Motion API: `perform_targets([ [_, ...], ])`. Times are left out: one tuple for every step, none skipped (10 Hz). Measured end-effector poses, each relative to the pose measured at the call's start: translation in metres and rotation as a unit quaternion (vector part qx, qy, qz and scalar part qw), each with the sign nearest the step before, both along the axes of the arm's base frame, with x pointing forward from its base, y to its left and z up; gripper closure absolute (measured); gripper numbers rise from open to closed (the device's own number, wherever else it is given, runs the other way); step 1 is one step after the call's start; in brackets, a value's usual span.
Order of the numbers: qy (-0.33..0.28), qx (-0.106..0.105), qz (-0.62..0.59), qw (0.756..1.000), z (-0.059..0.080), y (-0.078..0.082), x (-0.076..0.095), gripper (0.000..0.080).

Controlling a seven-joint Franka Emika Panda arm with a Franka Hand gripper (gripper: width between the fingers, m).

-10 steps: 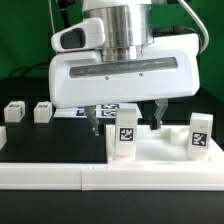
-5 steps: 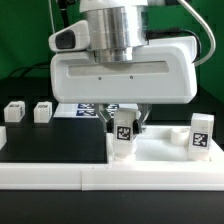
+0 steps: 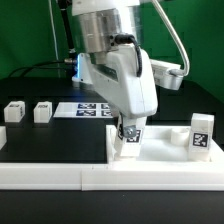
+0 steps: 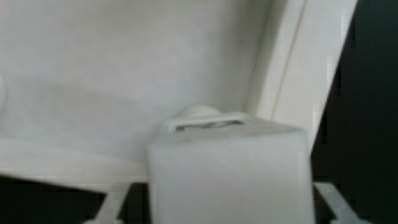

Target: Assemble square table

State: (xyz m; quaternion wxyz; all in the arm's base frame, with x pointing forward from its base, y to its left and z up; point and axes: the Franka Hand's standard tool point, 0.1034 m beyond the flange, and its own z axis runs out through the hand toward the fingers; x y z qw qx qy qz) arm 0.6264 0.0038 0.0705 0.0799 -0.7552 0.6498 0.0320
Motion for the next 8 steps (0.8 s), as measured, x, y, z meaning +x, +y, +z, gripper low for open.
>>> perform_targets([
  [0.006,0.0,-0.032,0.999,0.0003,-0.0009,0.0,0.0499],
  [0.012,0.008,-0.111,0.994,-0.0005,-0.0017,0.0004,0.0499],
  [0.013,0.007,-0.131,0.991,-0.0014,-0.0031,-0.0001,0.0499],
  [0.011,0.007,-0.117,0.993,-0.0015,-0.003,-0.0003,0.0499],
  [0.004,0.001,-0.068,0.998,-0.0015,-0.0027,-0.0004,0.0435],
  [-0.01,-0.004,0.019,1.0,-0.0017,-0.0009,-0.0007,0.0251],
  [-0.028,-0.013,0.149,0.988,-0.0031,0.0028,-0.0021,0.0182],
  [-0.039,-0.017,0.212,0.976,-0.0031,0.002,-0.0021,0.0182],
])
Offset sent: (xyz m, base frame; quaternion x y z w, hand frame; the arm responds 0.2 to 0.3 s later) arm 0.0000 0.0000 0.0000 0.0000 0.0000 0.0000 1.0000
